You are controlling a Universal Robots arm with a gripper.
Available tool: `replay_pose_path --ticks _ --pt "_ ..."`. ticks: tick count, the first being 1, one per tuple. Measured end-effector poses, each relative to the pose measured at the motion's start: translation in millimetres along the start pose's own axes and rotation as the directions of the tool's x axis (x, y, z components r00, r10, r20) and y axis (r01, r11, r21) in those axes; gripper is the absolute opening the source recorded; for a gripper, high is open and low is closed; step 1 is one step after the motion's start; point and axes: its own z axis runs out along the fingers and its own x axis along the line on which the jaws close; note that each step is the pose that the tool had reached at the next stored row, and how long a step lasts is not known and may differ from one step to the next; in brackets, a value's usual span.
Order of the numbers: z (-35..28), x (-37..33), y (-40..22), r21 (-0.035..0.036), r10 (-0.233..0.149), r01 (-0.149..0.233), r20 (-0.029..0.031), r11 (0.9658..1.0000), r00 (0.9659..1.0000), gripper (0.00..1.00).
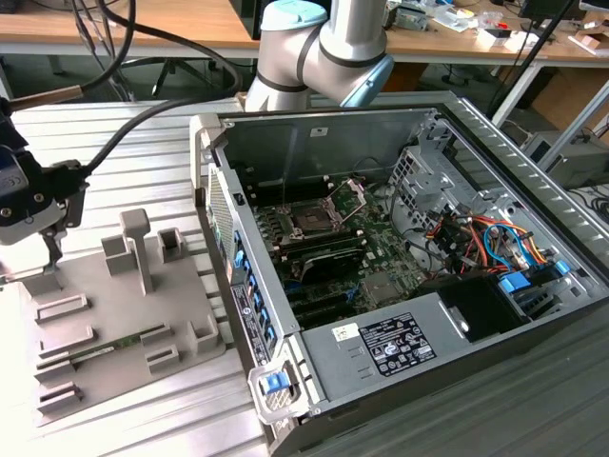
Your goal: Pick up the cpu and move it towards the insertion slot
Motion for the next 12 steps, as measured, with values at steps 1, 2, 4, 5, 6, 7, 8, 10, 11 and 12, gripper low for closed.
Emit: replay_pose_path --ticks 1,2,4,5,6,7,8,10,11,12 --pt "-0.5 0.0 0.0 0.0 0.0 0.0 0.0 1.0 1.0 0.55" --pt "-1.2 0.0 0.0 -0.0001 0.0 0.0 0.0001 1.0 1.0 0.55" --pt "-2.5 0.0 0.1 0.0 0.0 0.0 0.0 1.0 1.0 0.55" --pt "-3.0 0.0 0.1 0.0 0.0 0.0 0.0001 1.0 1.0 0.55" --pt "-3.4 0.0 0.1 -0.0001 0.0 0.0 0.0002 1.0 1.0 0.55" --pt "-4.2 0.0 0.1 0.0 0.0 0.0 0.0 1.0 1.0 0.55" --pt "-4.9 0.0 0.2 0.0 0.0 0.0 0.0001 1.0 1.0 0.55" --pt "-6.4 0.0 0.2 -0.0001 0.0 0.0 0.0001 1.0 1.0 0.55" --pt "-7.1 0.0 0.2 0.0 0.0 0.0 0.0 1.0 1.0 0.55" --pt "-8.0 0.0 0.3 0.0 0.0 0.0 0.0 1.0 1.0 0.55"
